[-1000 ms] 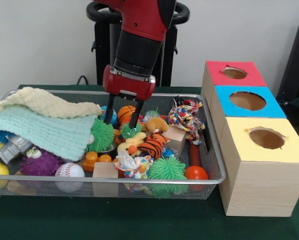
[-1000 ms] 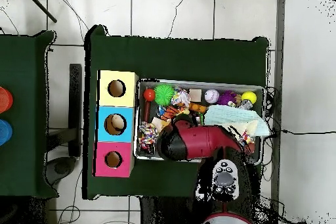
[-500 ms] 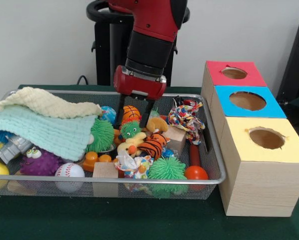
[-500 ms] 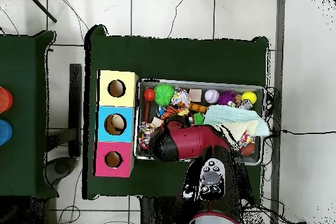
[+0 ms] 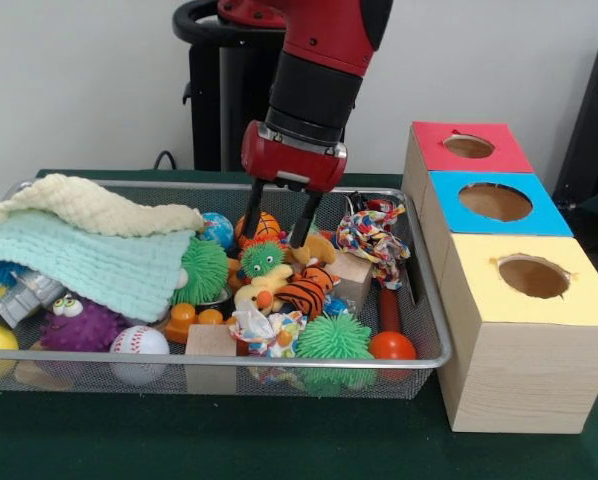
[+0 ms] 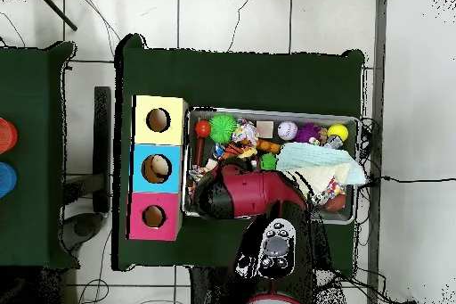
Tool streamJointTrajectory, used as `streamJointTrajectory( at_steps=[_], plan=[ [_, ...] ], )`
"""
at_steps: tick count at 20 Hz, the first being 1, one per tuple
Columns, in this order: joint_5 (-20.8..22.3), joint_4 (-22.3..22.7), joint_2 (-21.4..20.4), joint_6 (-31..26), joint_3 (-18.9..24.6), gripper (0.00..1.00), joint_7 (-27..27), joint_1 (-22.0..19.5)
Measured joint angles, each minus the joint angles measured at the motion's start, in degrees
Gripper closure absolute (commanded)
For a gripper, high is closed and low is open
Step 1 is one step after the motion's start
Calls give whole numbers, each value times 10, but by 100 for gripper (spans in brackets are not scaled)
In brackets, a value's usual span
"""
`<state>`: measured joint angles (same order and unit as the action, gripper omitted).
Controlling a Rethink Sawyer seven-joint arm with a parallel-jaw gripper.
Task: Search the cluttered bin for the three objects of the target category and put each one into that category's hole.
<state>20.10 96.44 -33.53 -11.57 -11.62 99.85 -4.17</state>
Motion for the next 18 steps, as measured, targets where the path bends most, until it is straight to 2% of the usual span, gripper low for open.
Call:
streamJointTrajectory(
  at_steps=[11, 18],
  plan=[
    [-5, 4, -1, 0, -3, 0, 0, -2],
    [-8, 5, 2, 0, -18, 0, 0, 18]
  ],
)
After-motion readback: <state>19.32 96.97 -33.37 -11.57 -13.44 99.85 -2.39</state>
